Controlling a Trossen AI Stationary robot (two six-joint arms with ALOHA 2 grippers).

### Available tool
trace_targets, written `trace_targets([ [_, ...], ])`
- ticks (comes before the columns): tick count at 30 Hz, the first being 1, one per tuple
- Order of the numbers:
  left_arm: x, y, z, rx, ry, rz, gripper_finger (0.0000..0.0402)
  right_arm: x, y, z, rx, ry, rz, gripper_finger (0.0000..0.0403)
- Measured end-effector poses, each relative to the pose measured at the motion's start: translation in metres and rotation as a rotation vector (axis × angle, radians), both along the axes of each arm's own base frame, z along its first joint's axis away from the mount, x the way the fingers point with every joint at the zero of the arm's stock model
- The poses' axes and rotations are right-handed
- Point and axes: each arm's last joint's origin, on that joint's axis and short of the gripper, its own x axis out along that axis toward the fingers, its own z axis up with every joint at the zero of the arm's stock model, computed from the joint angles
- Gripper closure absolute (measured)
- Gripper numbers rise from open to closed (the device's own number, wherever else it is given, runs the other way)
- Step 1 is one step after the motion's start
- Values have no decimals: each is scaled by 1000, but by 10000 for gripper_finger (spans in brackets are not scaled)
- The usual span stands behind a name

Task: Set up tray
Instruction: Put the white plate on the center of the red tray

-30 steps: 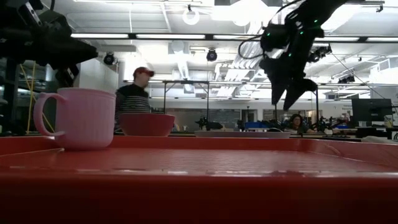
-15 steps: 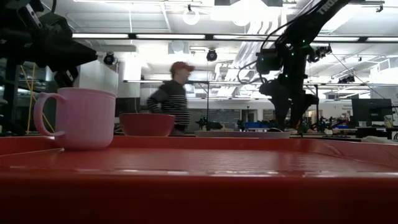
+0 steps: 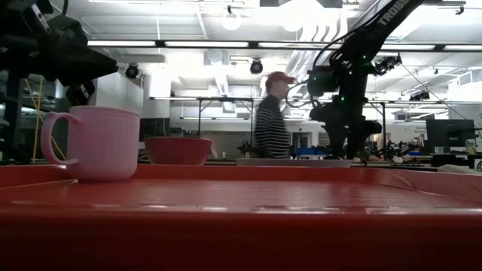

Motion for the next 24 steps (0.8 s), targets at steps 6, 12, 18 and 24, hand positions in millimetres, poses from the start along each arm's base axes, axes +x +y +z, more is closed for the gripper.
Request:
trace_targets([
  [6,0,0,0,0,5,0,328,3,-2,-8,8,8,0,203],
  [12,0,0,-1,0,6,-1,328,5,-4,-15,22,22,-1,209],
  [18,0,0,-1,1,9,-2,328,6,-5,-20,29,29,-3,236],
  [24,0,0,-1,1,13,-3,328,7,-6,-21,17,27,-8,286],
])
